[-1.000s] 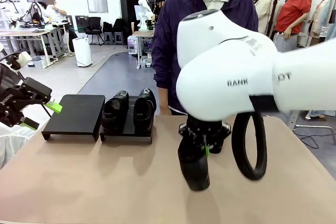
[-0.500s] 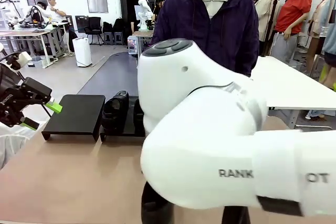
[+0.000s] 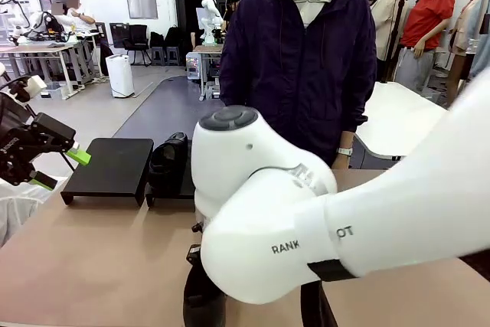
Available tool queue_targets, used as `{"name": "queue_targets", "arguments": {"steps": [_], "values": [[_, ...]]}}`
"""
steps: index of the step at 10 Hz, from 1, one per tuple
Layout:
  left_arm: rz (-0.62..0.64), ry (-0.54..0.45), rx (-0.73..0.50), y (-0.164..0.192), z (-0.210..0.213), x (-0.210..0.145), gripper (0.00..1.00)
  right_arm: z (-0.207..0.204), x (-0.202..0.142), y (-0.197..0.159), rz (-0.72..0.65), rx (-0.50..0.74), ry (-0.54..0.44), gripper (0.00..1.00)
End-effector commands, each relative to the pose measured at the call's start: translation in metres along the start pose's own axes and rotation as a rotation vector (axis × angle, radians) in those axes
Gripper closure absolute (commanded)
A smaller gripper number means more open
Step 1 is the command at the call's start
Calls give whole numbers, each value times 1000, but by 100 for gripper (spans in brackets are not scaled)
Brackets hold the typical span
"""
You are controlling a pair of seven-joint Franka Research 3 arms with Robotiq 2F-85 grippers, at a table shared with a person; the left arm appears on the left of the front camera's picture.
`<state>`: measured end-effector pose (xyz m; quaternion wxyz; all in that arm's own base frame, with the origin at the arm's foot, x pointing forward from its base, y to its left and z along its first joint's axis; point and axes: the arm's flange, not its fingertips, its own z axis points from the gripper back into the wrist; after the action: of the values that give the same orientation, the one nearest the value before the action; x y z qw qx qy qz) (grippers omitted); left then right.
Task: Organize the shoes by placing them on the stand.
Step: Pick up one Shoe and place it in the middle of the table.
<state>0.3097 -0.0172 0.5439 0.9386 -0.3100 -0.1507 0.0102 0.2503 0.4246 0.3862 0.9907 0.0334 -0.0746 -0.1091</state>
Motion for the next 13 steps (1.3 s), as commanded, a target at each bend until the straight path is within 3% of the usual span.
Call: {"name": "queue_targets", "arguments": {"steps": [1,4,5,6,7,11,13], "values": [[-16,1,-24,2,-1,-2,0,-12,12,22,49,33,-61,100],[-16,1,-24,2,-1,-2,0,-26,19,24,37,56,-66,100],[-16,1,-24,2,-1,-2,0,-28,20,24,26,70,-56,70],[-16,1,-24,2,-1,-2,0,-28,20,24,30,73,-55,17],[-16,1,-24,2,-1,-2,0,-29,21,25,30,73,-48,0],[-16,1,-24,2,-1,-2,0,-11,22,9,17,77,-81,0],[-16,1,-24,2,-1,-2,0,40,28,-39,13,119,-81,0]]}}
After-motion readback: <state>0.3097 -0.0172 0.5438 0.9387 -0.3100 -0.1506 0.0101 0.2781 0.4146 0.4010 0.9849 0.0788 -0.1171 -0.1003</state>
